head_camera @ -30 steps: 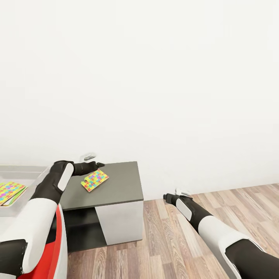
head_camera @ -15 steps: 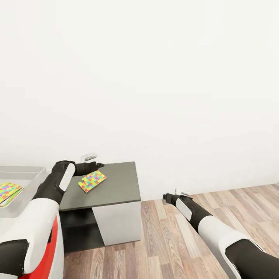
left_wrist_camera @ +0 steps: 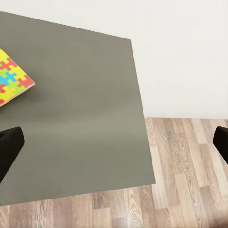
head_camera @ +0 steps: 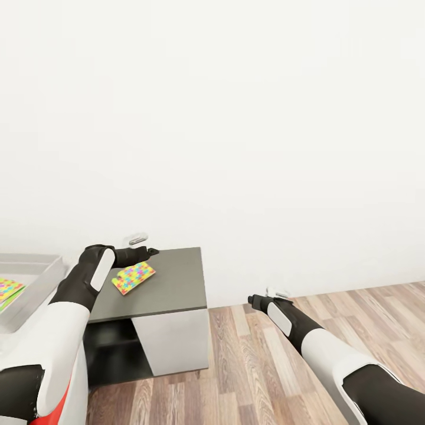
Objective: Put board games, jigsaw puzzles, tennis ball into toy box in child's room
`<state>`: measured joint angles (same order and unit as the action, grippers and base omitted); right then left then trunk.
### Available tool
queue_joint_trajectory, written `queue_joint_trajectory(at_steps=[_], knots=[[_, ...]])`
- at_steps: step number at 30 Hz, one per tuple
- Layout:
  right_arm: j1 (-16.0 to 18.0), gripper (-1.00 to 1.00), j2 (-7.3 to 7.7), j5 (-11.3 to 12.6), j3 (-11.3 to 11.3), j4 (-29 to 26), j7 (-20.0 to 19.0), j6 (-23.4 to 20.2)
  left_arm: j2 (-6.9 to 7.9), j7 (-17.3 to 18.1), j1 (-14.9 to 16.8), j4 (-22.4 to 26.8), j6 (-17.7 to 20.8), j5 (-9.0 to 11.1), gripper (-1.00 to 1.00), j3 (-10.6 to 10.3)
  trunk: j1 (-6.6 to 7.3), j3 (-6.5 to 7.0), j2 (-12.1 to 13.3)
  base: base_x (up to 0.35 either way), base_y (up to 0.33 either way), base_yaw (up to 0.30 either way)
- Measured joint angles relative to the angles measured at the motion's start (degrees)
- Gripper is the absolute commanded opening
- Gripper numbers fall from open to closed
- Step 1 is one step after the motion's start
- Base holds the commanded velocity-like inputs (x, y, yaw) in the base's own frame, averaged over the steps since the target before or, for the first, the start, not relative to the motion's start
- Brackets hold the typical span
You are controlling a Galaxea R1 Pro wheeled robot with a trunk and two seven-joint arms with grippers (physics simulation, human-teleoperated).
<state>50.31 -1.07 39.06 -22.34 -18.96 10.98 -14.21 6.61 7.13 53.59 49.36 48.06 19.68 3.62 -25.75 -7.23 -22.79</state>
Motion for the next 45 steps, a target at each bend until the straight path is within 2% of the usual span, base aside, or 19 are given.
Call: queue_joint_trajectory(at_steps=[8,13,16,19,26,40,45], knots=[[0.0,1.0,-0.27,-0.1,0.0,0.0,0.1,0.0,0.0,-0.8,0.0,0.0,-0.7,-0.1,1.0,0.0,0.01,0.0,0.0,0.032,-0.008,0.016],[0.0,1.0,-0.42,-0.2,0.0,0.1,0.1,0.0,-0.02,-4.4,0.0,0.0,-2.3,-0.2,1.0,0.0,0.01,0.0,0.0,0.094,-0.045,0.017],[0.0,1.0,-0.29,-0.2,0.0,0.1,0.1,0.0,-0.4,-8.1,0.0,0.0,-2.9,-0.5,1.0,0.1,0.0,0.0,0.0,0.048,-0.023,0.152],[0.0,1.0,-0.19,-0.1,0.0,0.1,0.1,0.0,-0.86,-9.4,0.0,0.0,-3.1,-0.6,1.0,0.1,0.0,-0.02,0.0,0.022,-0.01,0.16],[0.0,1.0,-0.02,0.0,0.0,0.1,0.1,0.0,-1.97,-10.7,0.0,0.0,-3.2,-0.8,1.0,0.1,0.0,-0.04,0.0,0.006,-0.003,0.046],[0.0,1.0,-0.32,-0.4,-0.1,0.1,0.1,0.0,-2.3,-11.4,0.0,-0.2,-3.3,-1.0,1.0,0.0,0.0,-0.05,0.0,0.0,0.0,0.003],[0.0,1.0,-0.43,-0.5,-0.1,0.1,0.0,0.0,-2.31,-13.8,0.0,-0.2,-4.0,-1.0,1.0,0.1,0.0,-0.05,0.0,0.0,0.0,0.0]])
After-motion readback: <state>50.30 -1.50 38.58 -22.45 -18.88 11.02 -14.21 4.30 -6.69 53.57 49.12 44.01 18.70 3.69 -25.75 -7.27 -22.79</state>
